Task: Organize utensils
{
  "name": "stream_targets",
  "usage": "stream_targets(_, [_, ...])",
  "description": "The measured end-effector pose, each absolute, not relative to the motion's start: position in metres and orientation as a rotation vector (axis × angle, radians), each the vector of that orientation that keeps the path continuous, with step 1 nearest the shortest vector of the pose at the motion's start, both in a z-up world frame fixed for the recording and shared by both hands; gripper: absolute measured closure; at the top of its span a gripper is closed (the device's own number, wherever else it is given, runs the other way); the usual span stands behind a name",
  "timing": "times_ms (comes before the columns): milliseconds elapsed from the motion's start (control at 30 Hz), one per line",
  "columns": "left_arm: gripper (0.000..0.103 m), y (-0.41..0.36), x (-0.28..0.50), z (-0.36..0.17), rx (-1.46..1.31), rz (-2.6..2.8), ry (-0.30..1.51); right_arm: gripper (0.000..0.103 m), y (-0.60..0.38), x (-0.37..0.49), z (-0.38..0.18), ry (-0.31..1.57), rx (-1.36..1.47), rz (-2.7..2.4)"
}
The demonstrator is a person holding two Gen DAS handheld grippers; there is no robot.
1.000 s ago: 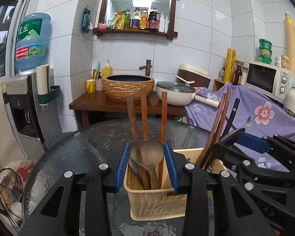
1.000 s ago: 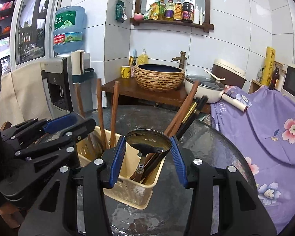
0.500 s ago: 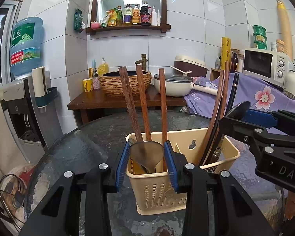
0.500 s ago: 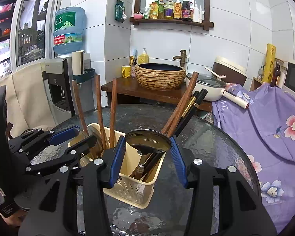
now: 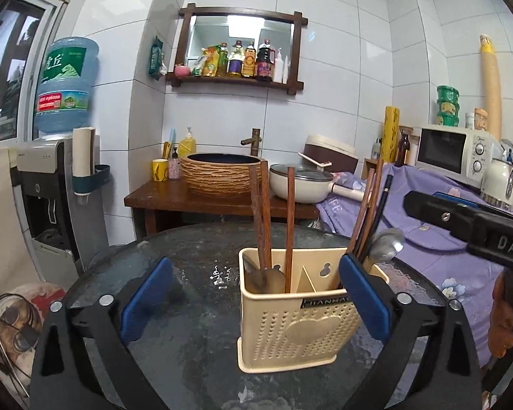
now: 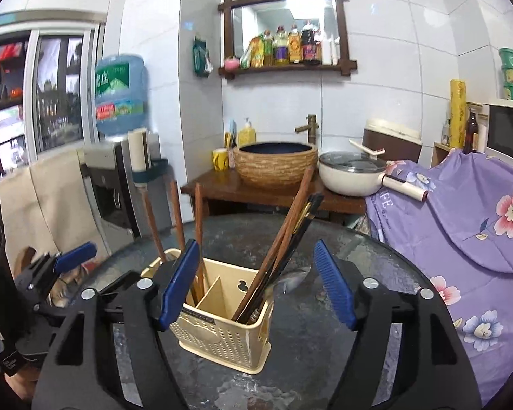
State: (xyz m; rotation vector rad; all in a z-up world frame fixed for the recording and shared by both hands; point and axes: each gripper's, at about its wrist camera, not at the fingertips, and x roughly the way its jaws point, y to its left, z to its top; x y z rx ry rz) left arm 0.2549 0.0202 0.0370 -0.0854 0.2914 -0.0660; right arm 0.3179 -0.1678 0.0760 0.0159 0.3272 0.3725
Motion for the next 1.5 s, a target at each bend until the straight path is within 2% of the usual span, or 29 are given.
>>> stream_targets(100, [0.006, 0.022, 0.234, 0.036, -0.082, -0.058, 0.288, 0.023, -0.175, 0.288, 0.077, 0.29, 0.014, 0.377])
stream_targets(167, [0.006, 0.022, 0.22, 0.034, -0.074, -0.063, 0.285, 0.015, -0.178, 0.268, 0.074, 0.265, 0.006, 0.384])
stream_targets(433, [0.006, 0.015, 0.142, 0.002, -0.041, -0.039, 0.309, 0.011, -0.186, 0.178, 0.032, 0.194, -0.013, 0.374])
stream_targets(533, [0.006, 0.018, 0.111, -0.016, -0.044, -0.016, 0.326, 0.006, -0.189, 0.15, 0.012, 0.181, -0.041, 0.367])
stream_targets(767, [0.006, 0.023, 0.051, -0.041, -0.104, -0.021, 0.311, 0.006, -0.21, 0.074, -0.024, 0.107, -0.034, 0.336])
stream_targets(1000, [0.006, 0.007, 0.015, -0.03, -0.069, 0.013, 0.23, 0.006, -0.219, 0.025, -0.027, 0.044, -0.048, 0.329])
stream_targets(1233, [0.006, -0.001, 0.0, -0.017, -0.063, 0.008, 0.161, 0.006, -0.223, 0.017, -0.025, 0.077, 0.005, 0.355])
stream_targets(1500, [0.006, -0.005, -0.001, -0.016, -0.032, 0.018, 0.16, 0.006, -0.224, 0.021, -0.024, 0.09, 0.006, 0.341])
